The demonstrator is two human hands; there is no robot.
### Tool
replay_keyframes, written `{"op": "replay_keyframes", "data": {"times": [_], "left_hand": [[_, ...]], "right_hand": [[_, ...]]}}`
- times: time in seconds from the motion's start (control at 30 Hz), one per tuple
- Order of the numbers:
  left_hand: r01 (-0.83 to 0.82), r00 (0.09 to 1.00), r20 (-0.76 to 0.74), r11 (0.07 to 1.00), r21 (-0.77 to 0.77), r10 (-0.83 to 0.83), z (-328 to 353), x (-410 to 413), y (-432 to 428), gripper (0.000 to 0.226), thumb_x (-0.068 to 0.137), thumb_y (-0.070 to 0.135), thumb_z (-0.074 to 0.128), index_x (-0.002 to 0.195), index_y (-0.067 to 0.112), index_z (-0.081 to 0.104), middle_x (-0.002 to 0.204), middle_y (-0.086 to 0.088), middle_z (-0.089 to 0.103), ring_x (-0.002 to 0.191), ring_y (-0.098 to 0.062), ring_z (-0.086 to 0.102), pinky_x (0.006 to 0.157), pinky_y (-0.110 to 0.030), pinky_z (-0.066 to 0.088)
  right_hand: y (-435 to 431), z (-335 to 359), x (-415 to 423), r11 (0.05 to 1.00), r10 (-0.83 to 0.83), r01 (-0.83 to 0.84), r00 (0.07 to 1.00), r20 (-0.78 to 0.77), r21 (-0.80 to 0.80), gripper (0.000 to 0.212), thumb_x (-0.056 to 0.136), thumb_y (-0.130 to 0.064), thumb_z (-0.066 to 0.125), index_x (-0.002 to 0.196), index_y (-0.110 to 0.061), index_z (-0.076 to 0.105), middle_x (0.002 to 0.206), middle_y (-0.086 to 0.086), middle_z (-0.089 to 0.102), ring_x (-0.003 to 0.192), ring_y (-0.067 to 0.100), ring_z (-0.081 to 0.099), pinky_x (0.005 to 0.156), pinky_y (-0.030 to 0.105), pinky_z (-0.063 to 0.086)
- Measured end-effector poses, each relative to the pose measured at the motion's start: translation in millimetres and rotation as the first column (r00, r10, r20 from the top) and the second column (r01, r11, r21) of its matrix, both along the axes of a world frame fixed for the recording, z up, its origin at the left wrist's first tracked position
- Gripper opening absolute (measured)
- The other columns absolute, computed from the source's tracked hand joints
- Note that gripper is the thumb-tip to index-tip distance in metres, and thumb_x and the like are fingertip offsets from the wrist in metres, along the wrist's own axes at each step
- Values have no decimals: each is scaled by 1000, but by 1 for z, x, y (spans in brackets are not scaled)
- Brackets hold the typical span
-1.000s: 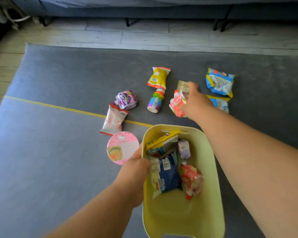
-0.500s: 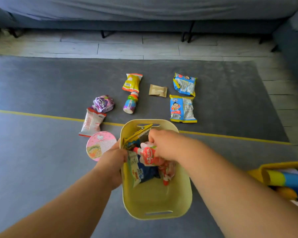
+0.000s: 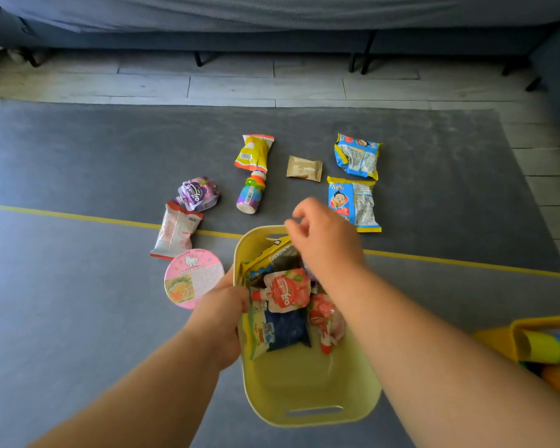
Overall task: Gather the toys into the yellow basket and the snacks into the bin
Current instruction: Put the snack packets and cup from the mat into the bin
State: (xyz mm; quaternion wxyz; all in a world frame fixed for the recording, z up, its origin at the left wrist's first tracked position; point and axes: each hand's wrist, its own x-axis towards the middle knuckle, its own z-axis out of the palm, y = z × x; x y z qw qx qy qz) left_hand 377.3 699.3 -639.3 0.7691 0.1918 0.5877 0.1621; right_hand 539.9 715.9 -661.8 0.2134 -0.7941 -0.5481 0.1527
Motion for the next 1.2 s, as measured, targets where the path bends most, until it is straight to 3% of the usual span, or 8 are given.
{"op": "replay_keyframes", "data": {"times": [0.1, 0.23, 0.4, 0.57, 0.77, 1.0, 1.13, 1.2], "left_hand": [[23, 1000, 11, 1000, -6, -23, 2, 7, 6, 61, 82, -18, 26, 110, 17, 67, 75, -13, 76, 64, -30, 74, 52, -40, 60], [41, 999, 35, 999, -14, -40, 0, 9, 18, 61, 83, -18, 27, 105, 20, 69, 74, -12, 76, 63, -29, 74, 52, -39, 60], [46, 999, 25, 999, -16, -45, -13, 9, 25, 64, 78, -17, 27, 110, 19, 69, 83, -15, 76, 70, -32, 75, 59, -41, 61], [56, 998, 19, 998, -29, -55, -20, 15, 25, 64, 81, -17, 27, 111, 21, 68, 83, -15, 77, 71, -31, 75, 57, -40, 61], [47, 999, 9, 998, -35, -46, -22, 20, 26, 63, 82, -17, 27, 110, 23, 67, 78, -11, 77, 66, -28, 75, 52, -36, 59], [67, 998, -4, 998, 7, -67, -23, 21, 24, 60, 79, -17, 27, 106, 18, 67, 69, -10, 75, 59, -26, 73, 49, -35, 57], [60, 998, -38, 998, 20, -59, -24, 24, 24, 62, 77, -16, 26, 111, 17, 67, 81, -14, 75, 77, -35, 71, 61, -42, 58], [53, 997, -56, 999, 13, -52, -23, 26, 24, 64, 76, -16, 25, 113, 17, 66, 90, -17, 74, 84, -38, 70, 65, -44, 59]], "right_hand": [[33, -8, 44, 929, -344, 364, 916, -209, 66, 21, 86, -23, 61, 105, -14, 60, 107, 6, 62, 98, 25, 58, 79, 32, 44], [55, -47, 109, 788, -594, 551, 798, -104, -273, 46, 83, -23, 68, 124, -7, 53, 131, 18, 49, 117, 36, 52, 94, 40, 43], [69, -87, 128, 716, -529, 495, 845, 79, -493, 69, 79, -39, 73, 134, -11, 43, 134, 18, 45, 123, 35, 47, 95, 42, 44], [74, -103, 123, 699, -518, 451, 854, 41, -555, 94, 73, -35, 81, 142, -14, 22, 140, 19, 38, 126, 37, 42, 96, 45, 42], [70, -102, 117, 717, -502, 445, 864, 46, -537, 99, 65, -40, 85, 138, -14, 23, 136, 18, 31, 126, 37, 39, 101, 49, 40], [66, -86, 113, 828, -449, 408, 893, -20, -385, 82, 71, -30, 83, 132, -10, 32, 132, 16, 35, 116, 36, 50, 94, 46, 45], [57, -40, 112, 868, -491, 496, 865, -99, 32, 58, 75, -24, 78, 119, -9, 43, 129, 13, 40, 113, 34, 50, 91, 45, 44], [44, -12, 103, 863, -424, 442, 897, -126, 244, 52, 75, -22, 76, 115, -8, 46, 125, 12, 42, 109, 31, 50, 86, 42, 44]]}}
